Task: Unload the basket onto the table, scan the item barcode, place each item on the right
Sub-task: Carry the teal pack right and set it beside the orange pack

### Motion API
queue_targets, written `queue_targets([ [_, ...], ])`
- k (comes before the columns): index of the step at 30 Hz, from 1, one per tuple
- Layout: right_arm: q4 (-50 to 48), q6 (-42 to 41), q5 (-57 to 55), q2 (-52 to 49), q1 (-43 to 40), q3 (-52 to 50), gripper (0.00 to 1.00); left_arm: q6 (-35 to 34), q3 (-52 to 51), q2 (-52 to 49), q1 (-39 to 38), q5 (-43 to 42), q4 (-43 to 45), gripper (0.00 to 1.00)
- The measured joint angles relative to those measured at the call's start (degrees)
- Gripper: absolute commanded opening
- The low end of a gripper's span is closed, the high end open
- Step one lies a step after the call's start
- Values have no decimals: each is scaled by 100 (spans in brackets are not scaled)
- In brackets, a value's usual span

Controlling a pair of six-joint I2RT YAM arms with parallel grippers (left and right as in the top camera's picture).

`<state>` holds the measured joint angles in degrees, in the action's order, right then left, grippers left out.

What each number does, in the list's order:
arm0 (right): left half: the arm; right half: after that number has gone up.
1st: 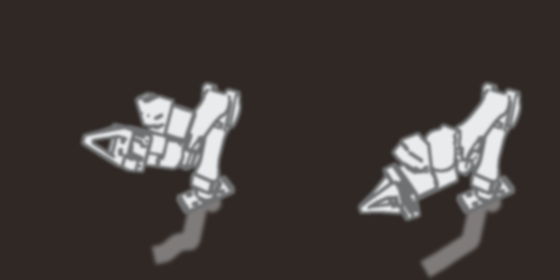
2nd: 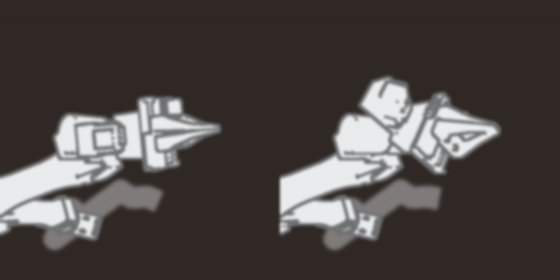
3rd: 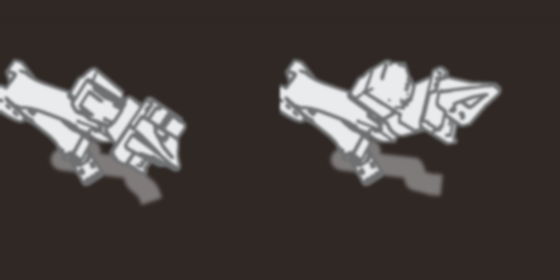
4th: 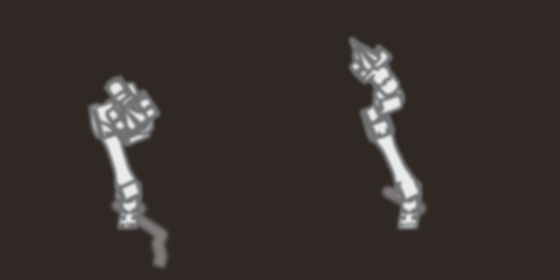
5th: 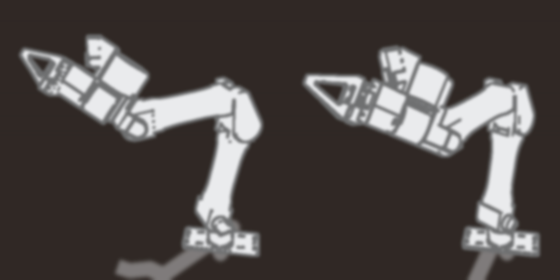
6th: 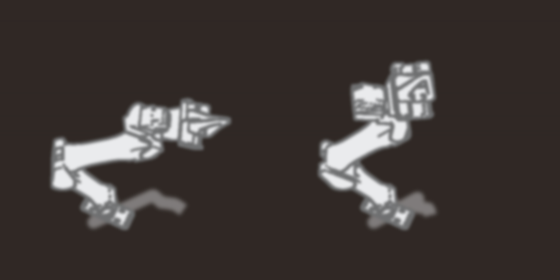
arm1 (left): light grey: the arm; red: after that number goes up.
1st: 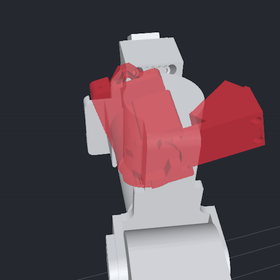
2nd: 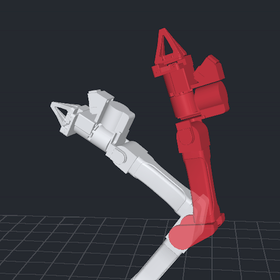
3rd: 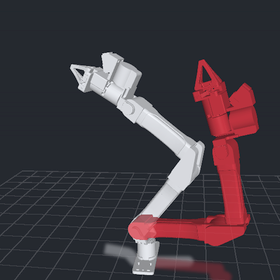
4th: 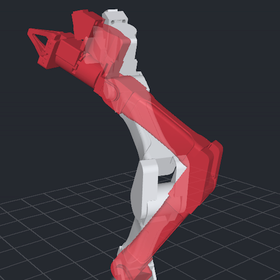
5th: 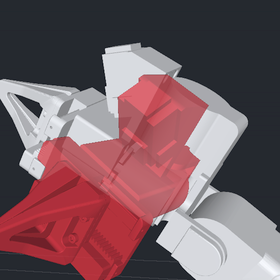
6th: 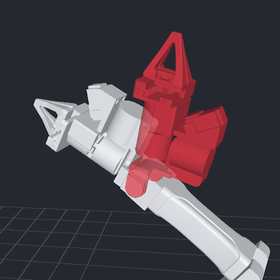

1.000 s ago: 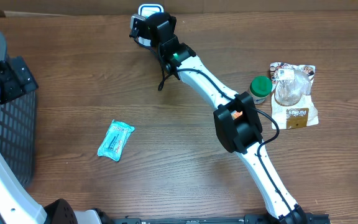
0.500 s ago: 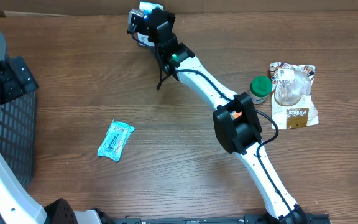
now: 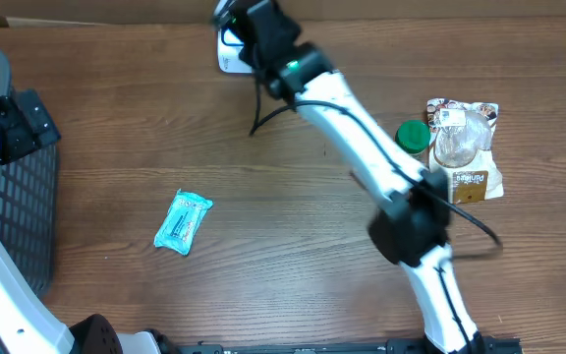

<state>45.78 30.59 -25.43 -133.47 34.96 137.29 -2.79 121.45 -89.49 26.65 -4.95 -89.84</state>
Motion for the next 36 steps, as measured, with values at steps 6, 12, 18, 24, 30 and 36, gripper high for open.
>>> queue_targets([
  [6, 3445, -2516, 850, 1399, -138, 109, 4, 2, 0, 0, 0, 2, 0, 99],
  [12, 4559, -3753, 1539, 1196, -737, -455, 4, 2, 0, 0, 0, 2, 2, 99],
  [18, 4334, -4111, 1718, 898, -1222, -1967, 4, 2, 0, 0, 0, 0, 2, 99],
  [24, 4271, -4194, 1779, 876, -1620, -2767, 7, 2, 0, 0, 0, 0, 2, 100],
  [30, 4271, -4238, 1956, 876, -1904, -2787, 88, 2, 0, 0, 0, 0, 2, 100],
  [36, 4247, -4236, 2426, 876, -1917, -2787, 86, 2, 0, 0, 0, 0, 2, 99],
])
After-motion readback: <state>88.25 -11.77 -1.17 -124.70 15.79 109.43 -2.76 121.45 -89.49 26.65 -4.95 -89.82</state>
